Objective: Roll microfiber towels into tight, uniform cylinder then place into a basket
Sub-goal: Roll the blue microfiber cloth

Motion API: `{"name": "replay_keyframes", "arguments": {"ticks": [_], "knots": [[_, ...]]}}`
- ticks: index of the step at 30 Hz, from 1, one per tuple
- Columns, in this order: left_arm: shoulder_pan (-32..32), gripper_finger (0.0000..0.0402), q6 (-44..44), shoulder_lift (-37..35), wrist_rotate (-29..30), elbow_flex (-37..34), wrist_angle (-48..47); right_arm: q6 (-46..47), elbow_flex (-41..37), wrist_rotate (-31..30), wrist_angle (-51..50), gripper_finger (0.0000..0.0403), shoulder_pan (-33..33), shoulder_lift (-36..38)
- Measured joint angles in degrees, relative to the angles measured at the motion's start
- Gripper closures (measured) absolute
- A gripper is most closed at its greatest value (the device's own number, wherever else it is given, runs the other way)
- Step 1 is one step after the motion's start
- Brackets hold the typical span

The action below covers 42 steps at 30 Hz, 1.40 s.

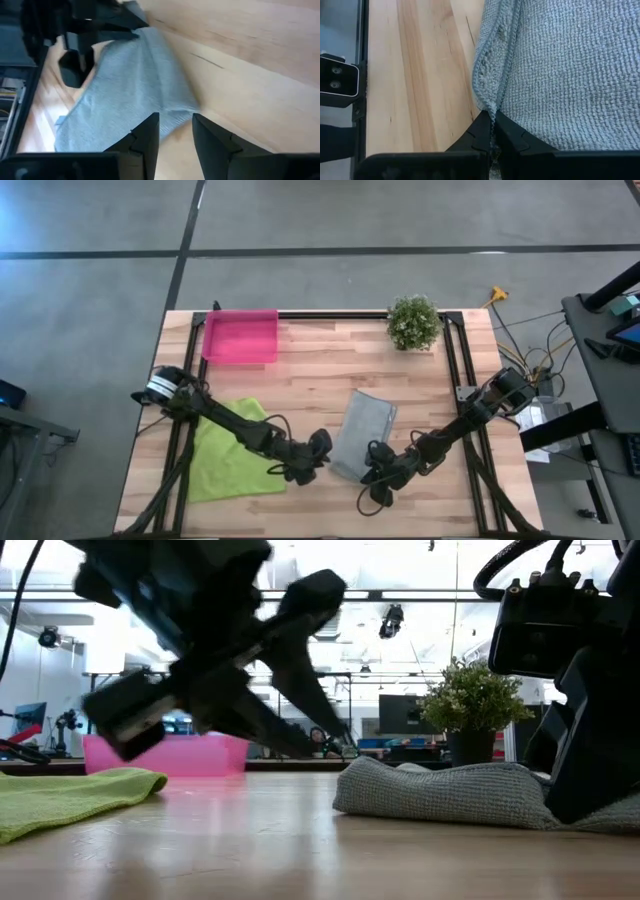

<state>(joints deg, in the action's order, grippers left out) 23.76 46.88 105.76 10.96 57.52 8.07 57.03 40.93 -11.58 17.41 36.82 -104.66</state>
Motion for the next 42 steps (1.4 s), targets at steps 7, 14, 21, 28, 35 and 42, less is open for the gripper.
{"name": "replay_keyframes", "arguments": {"ticks": [7, 14, 21, 28, 35, 42], "knots": [[1.9, 0.03, 3.1, -0.3, -5.6, -0.6, 7.0, 0.0, 0.0, 0.0, 0.0, 0.0394, 0.0, 0.0], [0.8, 0.03, 7.1, 4.3, -4.5, -1.0, 10.0, 0.2, 0.0, 0.1, 0.4, 0.0394, 0.0, 0.0], [0.2, 0.03, 9.5, 5.0, -4.6, -0.6, 17.6, 0.7, 0.0, 0.2, 0.9, 0.0394, 0.0, 0.0], [0.1, 0.03, 9.2, 6.9, -6.3, -0.8, 14.6, 0.8, 0.0, 0.1, 1.0, 0.0394, 0.0, 0.0], [-1.0, 0.03, 8.4, 8.8, -5.8, -0.4, 14.8, 0.8, 0.0, 0.0, 1.0, 0.0394, 0.0, 0.0], [-3.2, 0.03, 0.0, 9.0, -5.4, 0.3, 8.5, 0.9, 0.0, 0.0, 1.1, 0.0394, 0.0, 0.0]]}}
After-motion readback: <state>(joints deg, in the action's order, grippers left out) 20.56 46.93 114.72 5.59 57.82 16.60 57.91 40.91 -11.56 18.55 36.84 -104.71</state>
